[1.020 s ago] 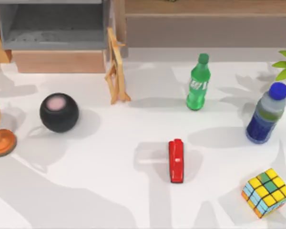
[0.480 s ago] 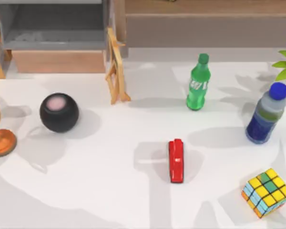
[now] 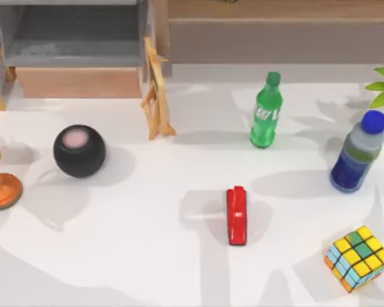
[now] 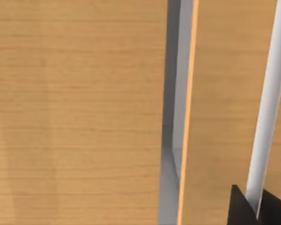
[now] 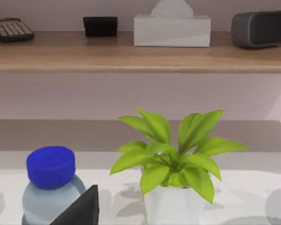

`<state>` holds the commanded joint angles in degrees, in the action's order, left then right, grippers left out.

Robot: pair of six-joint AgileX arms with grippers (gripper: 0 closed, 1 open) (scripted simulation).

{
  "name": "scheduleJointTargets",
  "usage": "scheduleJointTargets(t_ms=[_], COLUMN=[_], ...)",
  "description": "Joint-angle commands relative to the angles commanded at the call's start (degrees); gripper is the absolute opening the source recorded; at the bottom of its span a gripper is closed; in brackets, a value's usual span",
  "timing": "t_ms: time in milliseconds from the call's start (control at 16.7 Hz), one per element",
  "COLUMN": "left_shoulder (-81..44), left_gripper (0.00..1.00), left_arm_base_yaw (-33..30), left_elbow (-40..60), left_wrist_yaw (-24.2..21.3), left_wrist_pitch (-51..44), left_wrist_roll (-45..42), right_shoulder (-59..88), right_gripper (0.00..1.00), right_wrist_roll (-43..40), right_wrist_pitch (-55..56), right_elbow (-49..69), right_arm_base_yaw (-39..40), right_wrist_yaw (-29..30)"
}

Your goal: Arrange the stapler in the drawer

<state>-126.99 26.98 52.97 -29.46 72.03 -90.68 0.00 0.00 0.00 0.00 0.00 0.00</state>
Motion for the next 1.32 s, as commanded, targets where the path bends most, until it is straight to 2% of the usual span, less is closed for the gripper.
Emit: scheduleJointTargets(t_ms=[480, 840, 1140, 1320], left_shoulder=[5.5, 5.7, 9.3, 10.3], left_gripper=[0.00, 0.00, 0.00, 0.00], left_arm_base_yaw=[4.8, 5.4, 10.5, 12.2], left_elbow=[-12.6, -13.7, -22.6, -25.0], left_wrist_yaw=[-4.7, -5.4, -10.6, -12.0], left_wrist_pitch=[7.0, 7.6, 12.8, 14.2], left_wrist_roll=[-0.3, -0.4, -0.9, -0.7], right_shoulder=[0.0, 0.0, 0.0, 0.0], right_gripper=[1.00, 1.00, 1.00, 1.00], right_wrist_roll=[0.0, 0.0, 0.0, 0.0], right_wrist_pitch=[0.0, 0.0, 0.0, 0.0], right_elbow=[0.0, 0.0, 0.0, 0.0], right_arm_base_yaw=[0.0, 0.0, 0.0, 0.0], right_wrist_yaw=[0.0, 0.0, 0.0, 0.0])
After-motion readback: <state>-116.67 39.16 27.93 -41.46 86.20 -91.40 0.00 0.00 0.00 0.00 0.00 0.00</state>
